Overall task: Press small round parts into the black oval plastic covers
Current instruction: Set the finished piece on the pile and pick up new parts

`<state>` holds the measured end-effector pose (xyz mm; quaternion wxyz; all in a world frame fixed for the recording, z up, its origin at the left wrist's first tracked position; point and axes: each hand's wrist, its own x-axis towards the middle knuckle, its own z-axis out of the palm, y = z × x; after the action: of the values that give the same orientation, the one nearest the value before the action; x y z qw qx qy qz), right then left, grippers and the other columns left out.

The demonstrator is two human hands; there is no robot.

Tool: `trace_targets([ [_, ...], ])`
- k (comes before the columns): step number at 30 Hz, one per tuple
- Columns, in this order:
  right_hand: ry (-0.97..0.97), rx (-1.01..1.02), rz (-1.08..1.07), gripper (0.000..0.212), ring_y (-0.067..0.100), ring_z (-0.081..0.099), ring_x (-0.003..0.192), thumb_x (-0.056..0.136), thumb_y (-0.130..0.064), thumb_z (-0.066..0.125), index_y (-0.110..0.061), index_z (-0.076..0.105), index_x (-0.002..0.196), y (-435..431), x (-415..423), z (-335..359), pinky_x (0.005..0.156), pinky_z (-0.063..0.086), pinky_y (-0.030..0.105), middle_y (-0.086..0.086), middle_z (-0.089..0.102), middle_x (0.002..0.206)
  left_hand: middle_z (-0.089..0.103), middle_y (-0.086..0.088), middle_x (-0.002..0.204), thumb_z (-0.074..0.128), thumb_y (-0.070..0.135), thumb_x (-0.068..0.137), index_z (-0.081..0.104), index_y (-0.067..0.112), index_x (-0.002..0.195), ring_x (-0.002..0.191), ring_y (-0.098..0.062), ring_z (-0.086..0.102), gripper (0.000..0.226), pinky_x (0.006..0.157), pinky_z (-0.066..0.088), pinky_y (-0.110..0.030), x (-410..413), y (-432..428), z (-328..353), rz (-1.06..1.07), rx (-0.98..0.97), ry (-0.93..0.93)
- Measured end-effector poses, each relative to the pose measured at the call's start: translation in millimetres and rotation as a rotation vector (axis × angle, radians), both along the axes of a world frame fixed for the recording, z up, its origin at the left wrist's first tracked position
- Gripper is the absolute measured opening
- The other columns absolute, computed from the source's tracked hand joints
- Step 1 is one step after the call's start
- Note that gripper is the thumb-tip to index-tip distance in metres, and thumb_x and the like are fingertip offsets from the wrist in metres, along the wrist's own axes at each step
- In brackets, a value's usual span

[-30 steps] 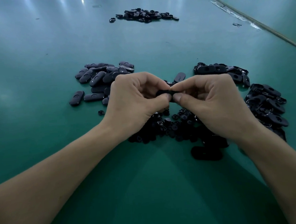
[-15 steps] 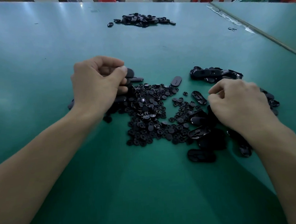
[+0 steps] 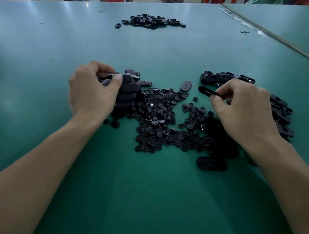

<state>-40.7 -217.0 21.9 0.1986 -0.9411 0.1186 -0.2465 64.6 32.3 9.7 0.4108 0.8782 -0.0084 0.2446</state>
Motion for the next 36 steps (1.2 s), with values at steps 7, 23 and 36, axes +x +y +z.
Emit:
trace_targets([
  [7, -0.222, 0.095, 0.264, 0.002, 0.001, 0.063, 0.070, 0.090, -0.016, 0.072, -0.014, 0.071, 0.090, 25.4, -6.3, 0.1, 0.065, 0.045, 0.004, -0.018, 0.062, 0.070, 0.054, 0.011, 0.049, 0.063, 0.041, 0.093, 0.064, 0.029, 0.077, 0.045, -0.003, 0.052, 0.020, 0.057, 0.037, -0.011, -37.1, -33.8, 10.2, -0.285, -0.057, -0.217],
  [23, -0.063, 0.059, 0.291, 0.026, 0.016, 0.061, 0.091, 0.088, -0.028, 0.072, -0.017, 0.073, 0.112, 41.4, -12.6, -8.7, 0.084, 0.049, 0.032, -0.003, 0.070, 0.094, 0.075, -0.002, 0.080, 0.051, -0.003, 0.100, 0.069, 0.012, 0.101, 0.073, -0.019, 0.075, 0.023, 0.056, 0.056, -0.022, -54.7, -44.7, -1.0, -0.677, -0.689, 0.295],
  [36, 0.125, 0.007, 0.308, 0.023, 0.016, 0.051, 0.097, 0.091, -0.041, 0.064, -0.024, 0.076, 0.101, 47.8, -18.4, -8.7, 0.086, 0.044, 0.035, -0.006, 0.065, 0.099, 0.074, -0.010, 0.083, 0.062, -0.007, 0.093, 0.069, 0.007, 0.094, 0.076, -0.023, 0.076, 0.015, 0.063, 0.058, -0.023, -58.8, -42.3, -2.1, -0.656, -0.668, 0.267],
])
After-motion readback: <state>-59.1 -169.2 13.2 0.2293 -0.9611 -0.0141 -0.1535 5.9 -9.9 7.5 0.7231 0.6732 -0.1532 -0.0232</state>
